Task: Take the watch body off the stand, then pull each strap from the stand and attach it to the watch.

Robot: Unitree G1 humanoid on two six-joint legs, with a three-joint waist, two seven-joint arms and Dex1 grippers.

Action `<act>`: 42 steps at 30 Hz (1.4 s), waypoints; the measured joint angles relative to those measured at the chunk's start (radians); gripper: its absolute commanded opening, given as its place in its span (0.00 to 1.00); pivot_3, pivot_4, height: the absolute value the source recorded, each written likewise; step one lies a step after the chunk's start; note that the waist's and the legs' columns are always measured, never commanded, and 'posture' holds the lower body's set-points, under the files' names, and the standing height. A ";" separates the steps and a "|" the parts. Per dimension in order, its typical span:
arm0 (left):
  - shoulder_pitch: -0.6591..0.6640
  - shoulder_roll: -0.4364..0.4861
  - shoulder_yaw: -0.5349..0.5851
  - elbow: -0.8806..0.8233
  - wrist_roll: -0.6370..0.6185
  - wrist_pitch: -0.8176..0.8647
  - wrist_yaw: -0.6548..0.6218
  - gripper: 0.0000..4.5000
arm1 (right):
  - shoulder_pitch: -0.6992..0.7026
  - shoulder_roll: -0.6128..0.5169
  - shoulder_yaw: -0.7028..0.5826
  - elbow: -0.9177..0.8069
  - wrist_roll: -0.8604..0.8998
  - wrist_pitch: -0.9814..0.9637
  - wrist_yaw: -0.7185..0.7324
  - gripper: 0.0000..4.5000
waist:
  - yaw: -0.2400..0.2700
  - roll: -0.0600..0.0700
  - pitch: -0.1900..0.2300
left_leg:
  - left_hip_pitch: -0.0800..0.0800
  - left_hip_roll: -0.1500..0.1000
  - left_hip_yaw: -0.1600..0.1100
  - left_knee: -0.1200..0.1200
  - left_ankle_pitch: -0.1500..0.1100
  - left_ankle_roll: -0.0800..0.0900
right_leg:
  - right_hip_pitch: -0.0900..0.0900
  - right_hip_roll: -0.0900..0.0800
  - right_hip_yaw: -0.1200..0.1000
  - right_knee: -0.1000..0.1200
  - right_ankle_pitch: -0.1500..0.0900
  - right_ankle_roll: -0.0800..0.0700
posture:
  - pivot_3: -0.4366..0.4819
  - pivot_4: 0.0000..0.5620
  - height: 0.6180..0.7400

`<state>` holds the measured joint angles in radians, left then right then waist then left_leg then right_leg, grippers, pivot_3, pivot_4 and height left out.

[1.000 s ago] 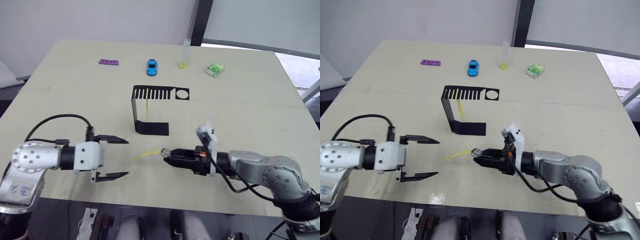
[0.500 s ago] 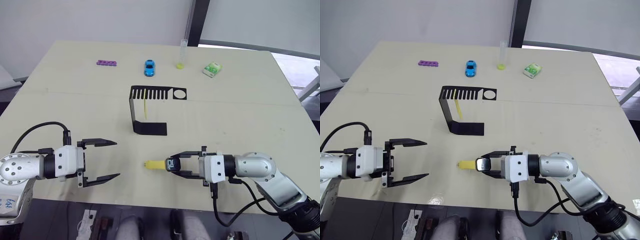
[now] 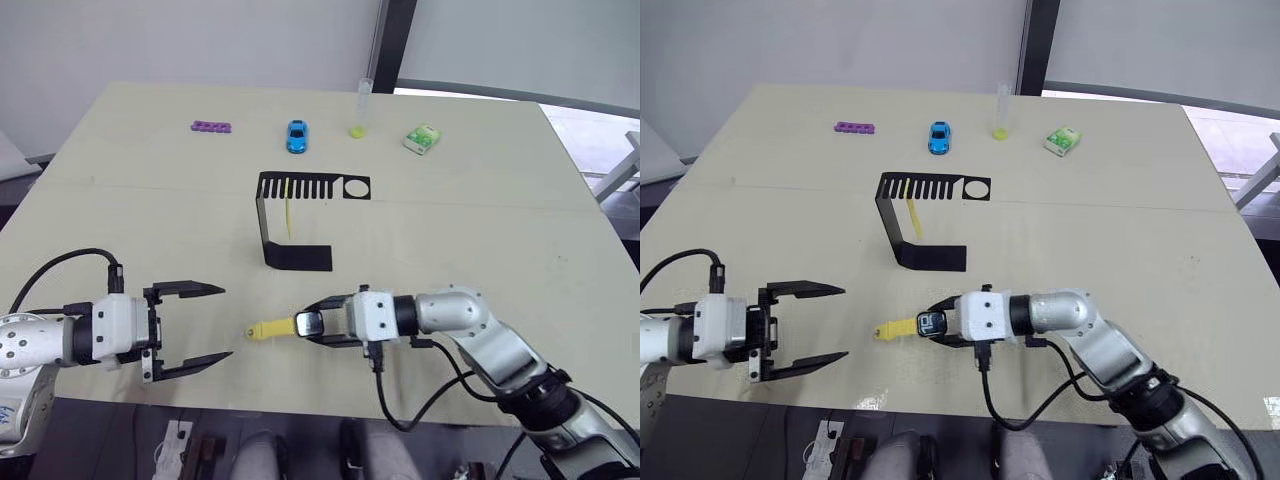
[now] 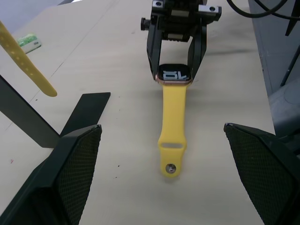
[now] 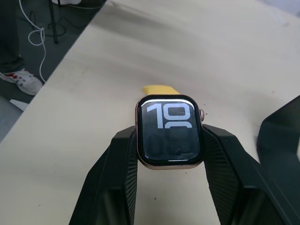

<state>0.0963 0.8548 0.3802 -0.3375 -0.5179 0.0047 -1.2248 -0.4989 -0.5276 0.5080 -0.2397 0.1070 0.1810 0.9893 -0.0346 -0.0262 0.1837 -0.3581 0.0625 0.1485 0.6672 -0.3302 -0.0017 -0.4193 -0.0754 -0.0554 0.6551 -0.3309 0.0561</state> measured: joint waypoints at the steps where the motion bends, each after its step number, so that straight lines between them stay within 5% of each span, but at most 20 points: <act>1: 0.004 0.001 0.003 0.000 -0.001 0.001 -0.001 1.00 | -0.001 0.010 0.007 0.008 -0.009 0.015 0.000 0.34 | 0.000 0.000 0.000 | 0.000 0.000 0.000 0.000 0.000 0.000 | 0.000 0.000 0.000 0.000 0.000 0.000 | 0.48 0.27 1.00; 14: 0.029 0.003 0.008 -0.002 0.011 -0.001 0.009 1.00 | 0.036 -0.029 -0.004 0.045 -0.049 0.105 0.029 0.34 | -0.006 0.000 0.000 | 0.000 0.000 0.000 0.000 0.000 0.000 | 0.000 -0.001 -0.001 0.001 0.000 0.000 | 0.48 0.27 1.00; 21: -0.008 0.005 -0.007 0.007 0.025 -0.012 0.009 1.00 | 0.043 -0.053 -0.016 0.050 -0.026 0.079 0.084 0.99 | -0.003 0.000 0.000 | 0.000 -0.001 0.000 0.000 0.000 0.000 | 0.000 -0.001 -0.001 0.000 0.000 0.000 | 0.48 0.27 1.00; 31: 0.006 0.016 0.022 0.086 0.058 -0.028 0.030 1.00 | 0.205 -0.227 -0.374 0.098 0.190 -0.079 0.224 0.99 | 0.007 0.000 0.000 | 0.000 -0.001 0.000 -0.001 0.000 0.000 | 0.001 -0.001 -0.002 -0.001 0.000 0.000 | 0.48 0.27 1.00; 42: 0.179 -0.062 0.268 0.307 0.089 -0.092 0.154 1.00 | 0.379 -0.288 -0.733 0.655 0.193 -0.444 0.175 0.99 | -0.001 0.000 0.000 | 0.006 0.000 0.001 -0.002 -0.001 0.000 | 0.006 -0.001 -0.002 -0.002 0.000 0.000 | 0.48 0.27 1.00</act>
<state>0.2751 0.7930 0.6485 -0.0305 -0.4289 -0.0872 -1.0707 -0.1197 -0.8154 -0.2248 0.4152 0.2998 -0.2629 1.1641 -0.0356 -0.0264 0.1839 -0.3519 0.0626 0.1494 0.6649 -0.3310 -0.0018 -0.4137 -0.0762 -0.0574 0.6532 -0.3311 0.0558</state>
